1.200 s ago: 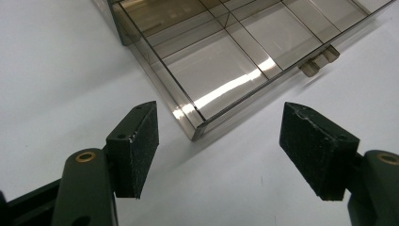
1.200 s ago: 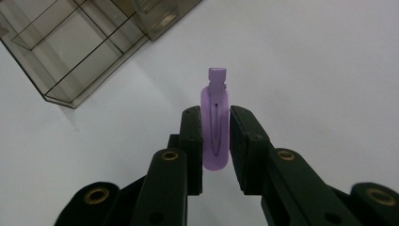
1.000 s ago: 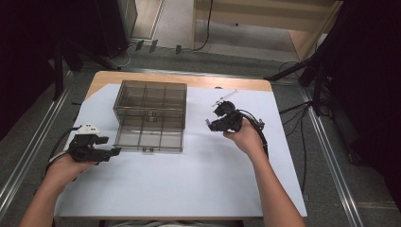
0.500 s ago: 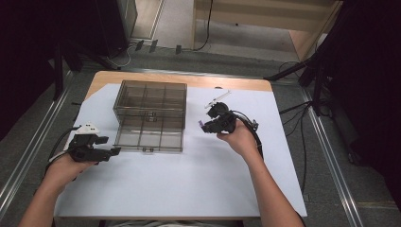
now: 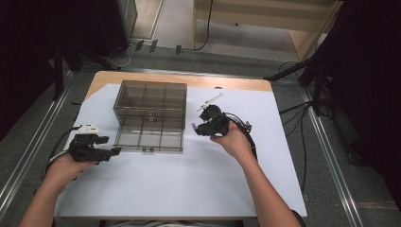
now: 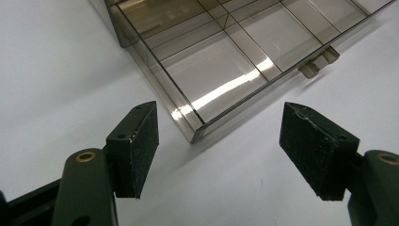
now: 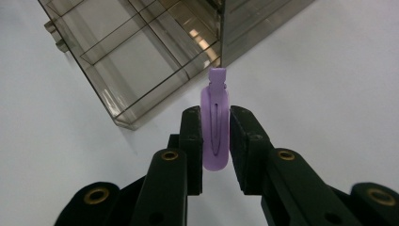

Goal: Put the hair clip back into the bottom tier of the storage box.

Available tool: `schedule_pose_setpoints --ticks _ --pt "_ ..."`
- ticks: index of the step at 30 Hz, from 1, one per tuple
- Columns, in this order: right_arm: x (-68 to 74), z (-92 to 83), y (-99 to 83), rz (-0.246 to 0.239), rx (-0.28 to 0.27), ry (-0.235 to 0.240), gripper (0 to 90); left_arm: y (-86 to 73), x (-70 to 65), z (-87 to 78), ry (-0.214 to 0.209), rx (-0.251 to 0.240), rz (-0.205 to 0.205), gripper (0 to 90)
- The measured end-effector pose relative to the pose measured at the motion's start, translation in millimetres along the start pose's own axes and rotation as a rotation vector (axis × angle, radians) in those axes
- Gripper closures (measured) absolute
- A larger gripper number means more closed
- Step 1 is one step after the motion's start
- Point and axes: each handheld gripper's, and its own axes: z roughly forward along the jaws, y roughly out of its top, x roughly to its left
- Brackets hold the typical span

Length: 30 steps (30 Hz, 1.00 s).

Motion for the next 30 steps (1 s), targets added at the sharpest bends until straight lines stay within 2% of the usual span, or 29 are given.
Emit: schedule_pose_setpoints --ticks 8,17,30 --pt "9.5 5.1 2.3 -0.01 0.0 0.011 77.1 1.4 0.2 1.2 -0.01 0.002 0.004 29.8" --pt "21.8 13.6 5.6 -0.044 0.009 0.024 77.0 1.2 -0.1 0.6 -0.005 -0.005 0.0 29.8" --pt "31.6 19.9 10.8 -0.061 0.001 0.045 77.0 -0.7 -1.4 -1.5 0.005 -0.007 0.003 29.8"
